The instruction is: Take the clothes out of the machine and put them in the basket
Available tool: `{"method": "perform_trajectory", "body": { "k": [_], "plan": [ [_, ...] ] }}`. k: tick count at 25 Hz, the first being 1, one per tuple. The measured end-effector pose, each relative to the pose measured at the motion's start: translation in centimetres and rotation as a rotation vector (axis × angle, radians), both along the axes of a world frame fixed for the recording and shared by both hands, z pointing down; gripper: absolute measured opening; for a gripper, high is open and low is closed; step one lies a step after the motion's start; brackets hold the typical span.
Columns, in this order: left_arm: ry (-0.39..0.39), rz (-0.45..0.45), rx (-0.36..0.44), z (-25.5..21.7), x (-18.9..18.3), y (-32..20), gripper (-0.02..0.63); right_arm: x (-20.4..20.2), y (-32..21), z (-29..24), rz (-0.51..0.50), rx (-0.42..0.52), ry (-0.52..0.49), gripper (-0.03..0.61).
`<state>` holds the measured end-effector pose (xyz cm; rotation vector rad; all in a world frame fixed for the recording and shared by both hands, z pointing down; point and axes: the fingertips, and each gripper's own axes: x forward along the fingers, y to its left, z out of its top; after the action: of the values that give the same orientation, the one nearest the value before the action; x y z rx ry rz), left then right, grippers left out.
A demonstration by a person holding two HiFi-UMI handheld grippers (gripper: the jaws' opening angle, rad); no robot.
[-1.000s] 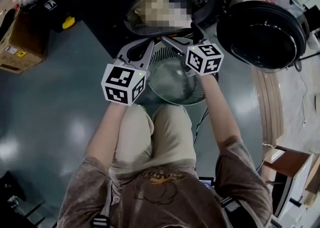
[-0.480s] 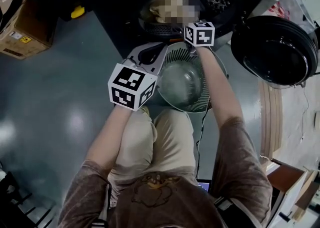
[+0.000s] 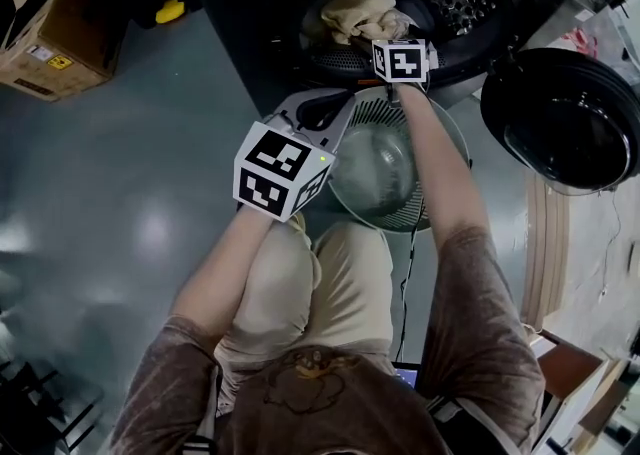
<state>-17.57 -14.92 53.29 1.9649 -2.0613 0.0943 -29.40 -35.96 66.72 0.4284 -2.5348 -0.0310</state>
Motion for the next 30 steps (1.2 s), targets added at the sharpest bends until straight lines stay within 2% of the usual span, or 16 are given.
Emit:
{"method": "perform_trajectory", "body": {
  "k": [3,12,18,25,30],
  "plan": [
    [0.013,-0.007,-0.002,0.3,-0.4,0.4,0.008,-0.1,-0.1,0.1,0.012,0.002,-0.010,0.552],
    [0.031,0.017,-0.009,0.9,0.3,0.4,0.008,0.4,0.2,-0.1,0.005,0.049,-0.005,0.277],
    [0.032,0.035,-0.005,0.9,1.1,0.2,0.008,0.8,0.9,-0.6,-0.016,0.033,-0.026,0.118],
    [-0.005,0.048,-0.011,1.1,2.0,-0.5,0.008,3.1,3.2,-4.0,-0.052,0.051,-0.086,0.092],
    [-0.011,0.036,-0.012,1.3,2.4,-0.7,0.008,7.5,4.3,-6.9,-0.050,0.048,-0.158,0.086]
  ]
}}
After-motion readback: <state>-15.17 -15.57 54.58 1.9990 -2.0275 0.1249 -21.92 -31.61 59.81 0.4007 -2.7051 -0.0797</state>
